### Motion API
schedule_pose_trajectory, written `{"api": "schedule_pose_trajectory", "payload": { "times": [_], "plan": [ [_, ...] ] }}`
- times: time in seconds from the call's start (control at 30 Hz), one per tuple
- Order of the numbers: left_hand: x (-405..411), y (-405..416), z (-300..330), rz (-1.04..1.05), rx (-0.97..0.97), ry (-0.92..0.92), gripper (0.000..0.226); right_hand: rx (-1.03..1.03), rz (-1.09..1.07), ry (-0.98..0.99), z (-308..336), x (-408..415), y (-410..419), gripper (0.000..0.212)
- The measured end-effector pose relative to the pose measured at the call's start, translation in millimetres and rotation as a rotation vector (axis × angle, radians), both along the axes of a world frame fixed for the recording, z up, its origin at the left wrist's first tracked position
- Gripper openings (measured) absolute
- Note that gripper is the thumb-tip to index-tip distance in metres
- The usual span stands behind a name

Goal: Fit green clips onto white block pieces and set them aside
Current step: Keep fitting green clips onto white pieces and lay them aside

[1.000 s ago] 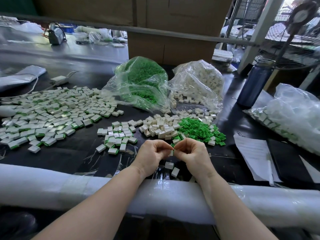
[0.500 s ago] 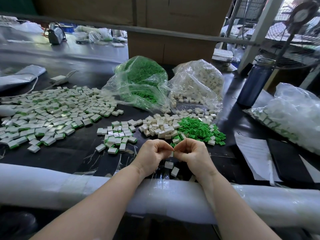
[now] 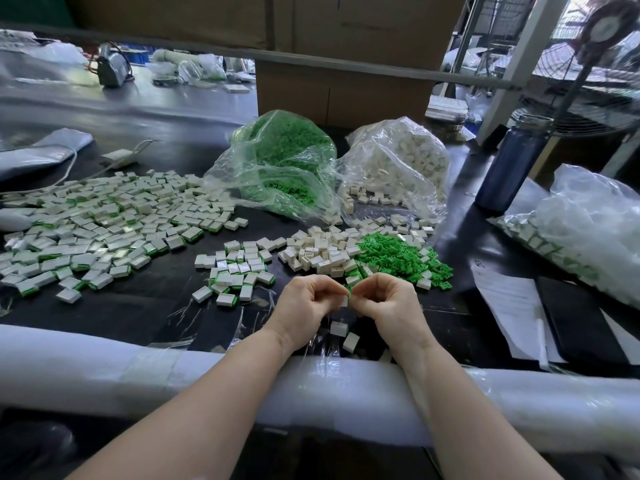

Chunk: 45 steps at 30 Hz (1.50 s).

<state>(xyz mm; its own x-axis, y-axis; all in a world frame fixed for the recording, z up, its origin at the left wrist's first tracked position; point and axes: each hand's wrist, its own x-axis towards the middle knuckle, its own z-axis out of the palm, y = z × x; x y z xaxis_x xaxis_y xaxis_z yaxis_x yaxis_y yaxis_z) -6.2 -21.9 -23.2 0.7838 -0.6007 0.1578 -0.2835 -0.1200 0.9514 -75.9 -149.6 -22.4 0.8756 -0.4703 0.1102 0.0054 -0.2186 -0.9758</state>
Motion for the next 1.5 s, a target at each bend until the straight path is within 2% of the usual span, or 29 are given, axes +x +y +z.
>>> {"api": "schedule_pose_trajectory", "payload": {
  "times": [0.1,0.3,0.57,0.77,1.07,1.5],
  "plan": [
    [2.0,-0.4,-0.5,0.014,-0.063,0.055,0.020,0.024,-0.042,-0.024,-0.5,1.5,1.3,0.014],
    [3.9,0.8,-2.5,0.030,-0.054,0.101,0.015,-0.007,-0.041,-0.006,-2.9,2.2,1.7,0.007],
    [2.1,-1.0,-0.6,-0.001,-0.079,0.184,0.014,-0.117,-0.005,0.055,-4.9,4.3,2.9,0.018],
    [2.7,1.6,-1.6,-0.002,-0.099,0.207,0.014,-0.197,0.010,0.082,-5.0,5.0,3.3,0.011],
    [-0.2,1.3,0.2,-0.009,-0.007,0.071,0.012,-0.208,0.024,0.107,-4.0,4.7,1.7,0.027],
    [1.7,0.9,-3.5,0.002,0.063,-0.071,0.010,-0.215,0.072,0.140,-2.7,3.4,-0.5,0.027]
  ]
}}
